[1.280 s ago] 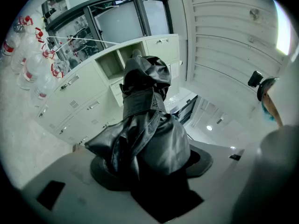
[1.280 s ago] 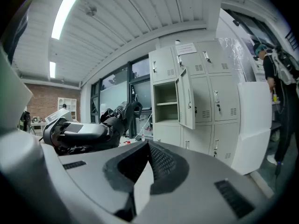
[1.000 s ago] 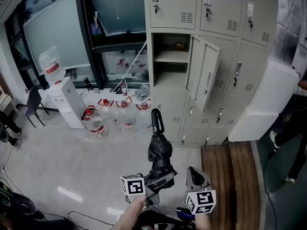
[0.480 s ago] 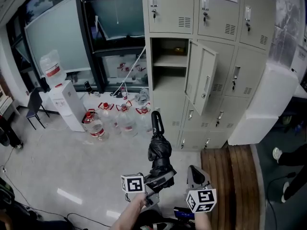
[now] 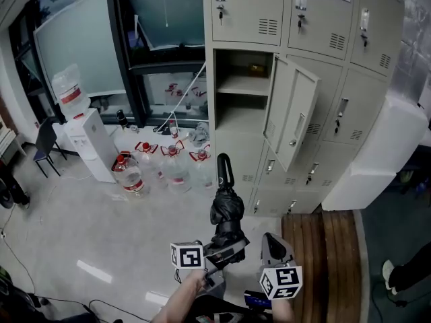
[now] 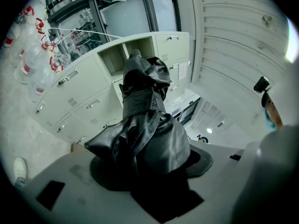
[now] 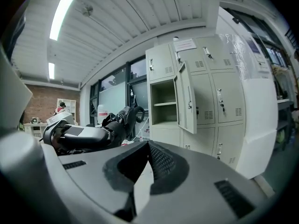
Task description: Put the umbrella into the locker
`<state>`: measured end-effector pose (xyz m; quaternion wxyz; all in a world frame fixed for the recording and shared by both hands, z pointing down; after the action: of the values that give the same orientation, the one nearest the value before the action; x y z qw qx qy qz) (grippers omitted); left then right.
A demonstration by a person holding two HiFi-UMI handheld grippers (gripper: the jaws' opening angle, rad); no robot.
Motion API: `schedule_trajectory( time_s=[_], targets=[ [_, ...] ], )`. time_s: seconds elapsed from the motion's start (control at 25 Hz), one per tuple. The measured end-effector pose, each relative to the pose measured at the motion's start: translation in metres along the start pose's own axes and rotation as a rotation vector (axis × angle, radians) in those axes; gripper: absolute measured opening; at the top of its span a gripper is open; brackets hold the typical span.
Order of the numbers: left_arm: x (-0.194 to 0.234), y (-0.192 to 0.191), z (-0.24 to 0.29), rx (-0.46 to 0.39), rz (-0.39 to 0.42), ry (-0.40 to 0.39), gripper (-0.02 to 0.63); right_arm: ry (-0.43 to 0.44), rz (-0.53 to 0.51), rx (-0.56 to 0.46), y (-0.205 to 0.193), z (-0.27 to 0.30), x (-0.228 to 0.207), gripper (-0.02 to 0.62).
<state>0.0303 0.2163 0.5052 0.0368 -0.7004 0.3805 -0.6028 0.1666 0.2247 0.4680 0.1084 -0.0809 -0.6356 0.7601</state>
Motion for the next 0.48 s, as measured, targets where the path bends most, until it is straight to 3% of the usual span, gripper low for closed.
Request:
schedule_trajectory(
  time_s=[0.28,0.48],
  targets=[
    [0.069,0.073,0.037,0.037,-0.028,-0.024,0.275,-0.051,0.004,0.033,0.006,0.1,-0.022,0.0],
    [0.118,0.149,0.062,0.071,-0.056,-0.032,0.275,-0.064,-0.003,0.066,0.03,0.192,-0.024,0.0]
  ],
)
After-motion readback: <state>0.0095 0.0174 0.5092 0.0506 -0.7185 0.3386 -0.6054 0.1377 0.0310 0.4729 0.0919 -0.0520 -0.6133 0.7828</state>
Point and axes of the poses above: the fingertips, and each gripper's own axes: z forward along the fingers, x to its left, y out of its top, the point moved 5 cm from there along -z, backward along the fingers, and after that the axes turned 11 degrees about -y, right-handed, at the moved point
